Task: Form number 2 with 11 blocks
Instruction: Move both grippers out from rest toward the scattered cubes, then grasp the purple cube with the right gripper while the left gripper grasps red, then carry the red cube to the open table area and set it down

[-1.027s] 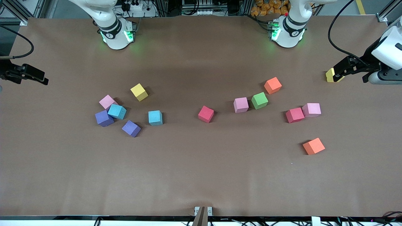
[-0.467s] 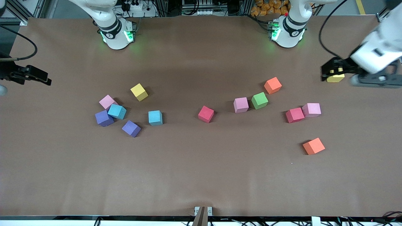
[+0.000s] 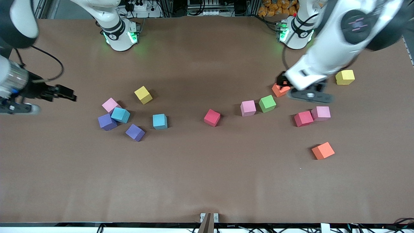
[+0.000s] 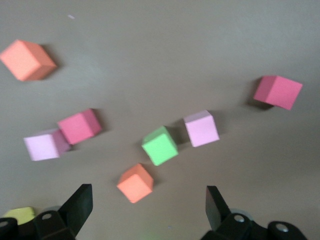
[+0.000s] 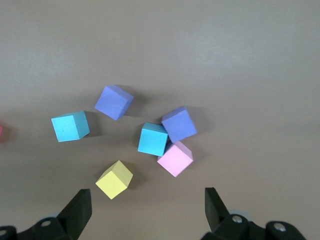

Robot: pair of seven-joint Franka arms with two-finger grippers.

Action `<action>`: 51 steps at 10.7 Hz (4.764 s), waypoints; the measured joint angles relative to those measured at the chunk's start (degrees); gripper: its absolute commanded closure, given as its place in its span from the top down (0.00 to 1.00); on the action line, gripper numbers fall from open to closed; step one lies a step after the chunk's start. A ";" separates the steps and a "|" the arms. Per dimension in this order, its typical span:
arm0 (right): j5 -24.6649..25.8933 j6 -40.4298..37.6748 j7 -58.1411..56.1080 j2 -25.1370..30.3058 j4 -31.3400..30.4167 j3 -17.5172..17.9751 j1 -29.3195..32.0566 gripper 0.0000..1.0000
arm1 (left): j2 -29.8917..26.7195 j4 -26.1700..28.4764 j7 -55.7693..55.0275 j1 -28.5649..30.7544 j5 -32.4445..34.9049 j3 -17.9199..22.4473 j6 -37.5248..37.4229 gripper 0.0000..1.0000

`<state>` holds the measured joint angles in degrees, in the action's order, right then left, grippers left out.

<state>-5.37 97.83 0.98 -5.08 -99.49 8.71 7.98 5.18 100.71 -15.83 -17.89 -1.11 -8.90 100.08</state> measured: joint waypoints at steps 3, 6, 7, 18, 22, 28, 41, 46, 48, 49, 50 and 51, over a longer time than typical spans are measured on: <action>-0.90 9.95 0.09 -7.50 -1.86 0.07 -3.33 1.00 | 4.05 3.92 -8.07 -1.97 -0.04 -3.45 8.38 1.00; -1.00 17.19 -4.57 -14.53 -2.24 0.18 -6.93 1.00 | 12.07 1.39 -8.60 -7.25 -0.05 -3.53 15.71 1.00; -1.00 19.24 -9.41 -16.02 -2.47 0.19 -7.98 1.00 | 15.74 -1.93 -8.46 -9.68 -0.05 -3.50 16.11 1.00; -1.07 44.90 -44.69 -22.77 -13.97 0.42 -9.82 1.00 | 32.96 -13.82 4.77 -20.41 -0.04 2.44 25.55 1.00; -2.65 45.90 -44.78 -22.90 -15.74 0.46 -9.85 1.00 | 35.83 -13.84 4.01 -22.68 -0.04 4.19 30.96 1.00; -5.63 47.96 -45.00 -23.52 -17.38 0.61 -10.17 1.00 | 38.84 -13.96 2.31 -24.77 -0.04 5.90 34.67 0.76; -11.34 44.61 -44.98 -23.91 -12.77 0.53 -11.01 1.00 | 27.68 -4.69 5.26 -23.53 0.17 3.21 30.42 0.41; -11.50 48.40 -44.95 -24.71 -15.71 0.58 -11.10 1.00 | 22.49 5.34 7.94 -18.75 9.27 -12.02 30.23 0.38; -11.52 51.12 -44.93 -25.27 -17.05 0.60 -11.93 1.00 | 22.31 7.37 8.00 -17.55 12.66 -17.22 30.25 0.40; -11.53 51.35 -44.88 -25.32 -17.17 0.60 -12.25 0.86 | 22.30 8.44 8.00 -17.04 13.96 -19.24 30.27 0.40; -11.54 51.48 -44.87 -25.31 -17.17 0.60 -12.37 0.70 | 22.30 9.50 8.00 -16.65 15.37 -20.75 30.32 0.40; -11.55 51.54 -44.87 -25.32 -17.17 0.58 -12.36 0.58 | 22.40 10.45 8.02 -16.48 17.41 -21.54 30.43 0.40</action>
<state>-16.92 149.37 -43.89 -30.40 -116.66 9.29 -4.39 27.58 111.16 -7.81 -34.37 16.30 -30.44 130.51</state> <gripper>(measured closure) 0.088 0.458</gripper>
